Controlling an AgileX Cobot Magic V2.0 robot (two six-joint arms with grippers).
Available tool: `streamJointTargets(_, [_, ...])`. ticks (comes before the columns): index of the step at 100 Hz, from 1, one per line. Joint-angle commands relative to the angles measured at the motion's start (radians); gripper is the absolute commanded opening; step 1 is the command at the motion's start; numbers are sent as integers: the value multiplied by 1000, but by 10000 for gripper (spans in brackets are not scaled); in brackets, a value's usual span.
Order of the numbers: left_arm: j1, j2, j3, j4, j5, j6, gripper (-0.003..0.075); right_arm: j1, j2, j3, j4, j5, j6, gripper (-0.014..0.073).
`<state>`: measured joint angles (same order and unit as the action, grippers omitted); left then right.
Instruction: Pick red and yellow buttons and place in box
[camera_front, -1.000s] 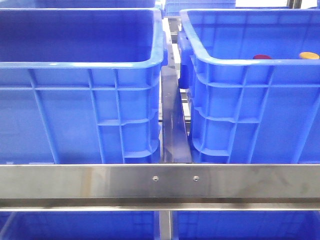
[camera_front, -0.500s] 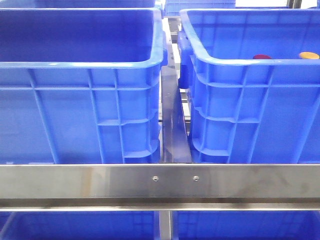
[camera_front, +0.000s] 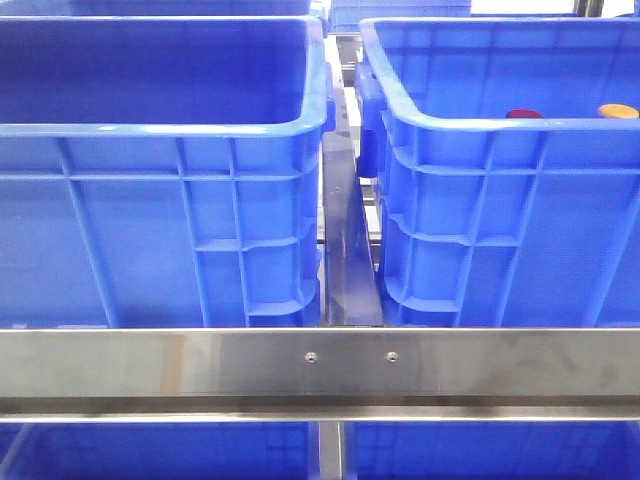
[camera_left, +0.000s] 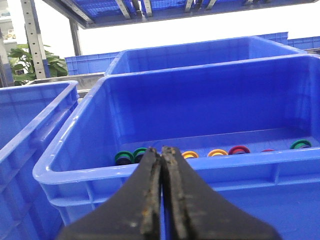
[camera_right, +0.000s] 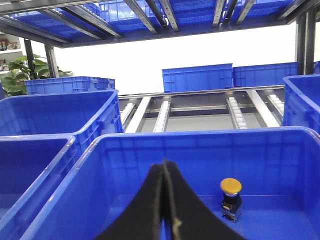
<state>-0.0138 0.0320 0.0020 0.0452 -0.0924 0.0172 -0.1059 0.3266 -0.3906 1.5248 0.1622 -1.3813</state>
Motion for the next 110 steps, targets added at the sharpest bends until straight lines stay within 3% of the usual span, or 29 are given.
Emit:
streamJointTargets(1, [2, 11, 41, -8, -78, -1, -19, 3, 5, -25, 3, 6, -5, -67])
streamJointTargets(42, [2, 11, 41, -8, -78, -1, -19, 3, 5, -25, 2, -1, -3, -67])
streamJointTargets(50, [2, 11, 41, -8, -78, -1, -19, 3, 5, -25, -49, -9, 40, -67])
streamJointTargets(60, [2, 11, 41, -8, -78, -1, -19, 3, 5, -26, -252, -25, 230, -67])
streamJointTargets(91, [2, 11, 41, -8, -78, -1, -19, 3, -12, -26, -1174, -44, 1165, -67])
streamJointTargets(101, [2, 11, 41, -8, -78, -1, -19, 3, -35, -18, -1351, -48, 1341, -67])
streamJointTargets(110, [2, 11, 41, -8, -78, -1, -19, 3, -77, 15, -1423, -74, 1414, -67])
